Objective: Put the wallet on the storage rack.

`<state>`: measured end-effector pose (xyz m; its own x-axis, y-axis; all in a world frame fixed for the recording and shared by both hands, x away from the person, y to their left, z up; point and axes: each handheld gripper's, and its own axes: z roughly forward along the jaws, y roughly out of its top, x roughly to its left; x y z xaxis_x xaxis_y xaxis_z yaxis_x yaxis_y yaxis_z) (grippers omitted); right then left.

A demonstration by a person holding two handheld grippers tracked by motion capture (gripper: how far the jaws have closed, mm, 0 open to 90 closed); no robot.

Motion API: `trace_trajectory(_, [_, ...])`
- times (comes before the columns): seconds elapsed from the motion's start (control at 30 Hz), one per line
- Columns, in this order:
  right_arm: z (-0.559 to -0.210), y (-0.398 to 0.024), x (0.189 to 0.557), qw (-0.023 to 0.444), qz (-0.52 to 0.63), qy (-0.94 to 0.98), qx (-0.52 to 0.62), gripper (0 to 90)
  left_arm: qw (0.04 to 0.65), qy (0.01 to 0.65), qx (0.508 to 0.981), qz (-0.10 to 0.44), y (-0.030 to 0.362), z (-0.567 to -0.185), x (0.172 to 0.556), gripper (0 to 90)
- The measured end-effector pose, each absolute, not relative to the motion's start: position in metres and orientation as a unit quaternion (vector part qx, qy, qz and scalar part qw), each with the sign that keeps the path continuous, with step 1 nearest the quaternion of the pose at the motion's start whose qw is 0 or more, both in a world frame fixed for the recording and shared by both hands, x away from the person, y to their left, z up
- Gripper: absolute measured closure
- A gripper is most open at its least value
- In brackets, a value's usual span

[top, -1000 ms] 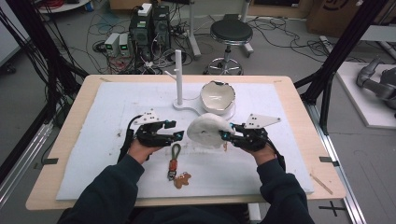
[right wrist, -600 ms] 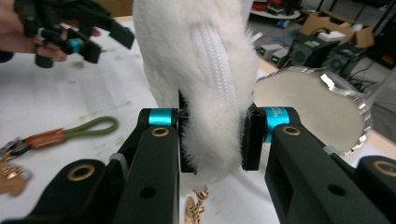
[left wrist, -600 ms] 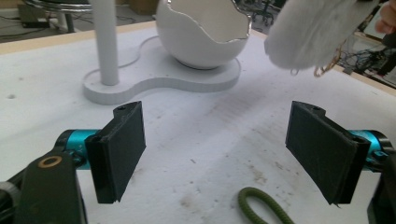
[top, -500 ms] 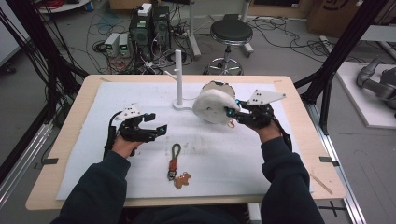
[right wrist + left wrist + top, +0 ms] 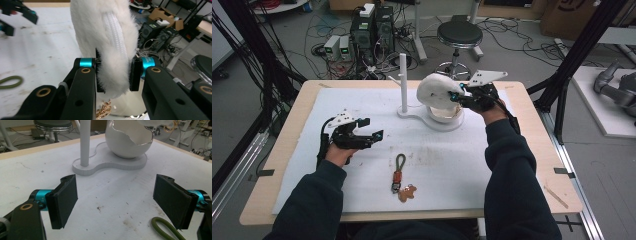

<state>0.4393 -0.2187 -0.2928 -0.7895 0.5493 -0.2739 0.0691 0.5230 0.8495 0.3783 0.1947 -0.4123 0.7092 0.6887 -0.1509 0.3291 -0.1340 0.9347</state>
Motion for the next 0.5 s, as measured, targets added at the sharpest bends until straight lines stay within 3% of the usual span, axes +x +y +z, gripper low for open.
trace_trajectory(0.5, [-0.313, -0.217, 0.479, 0.318, 0.361, 0.86, 0.17, 74.3, 0.554, 0.351, 0.739, 0.153, 0.195, -0.414, 0.379, 19.6])
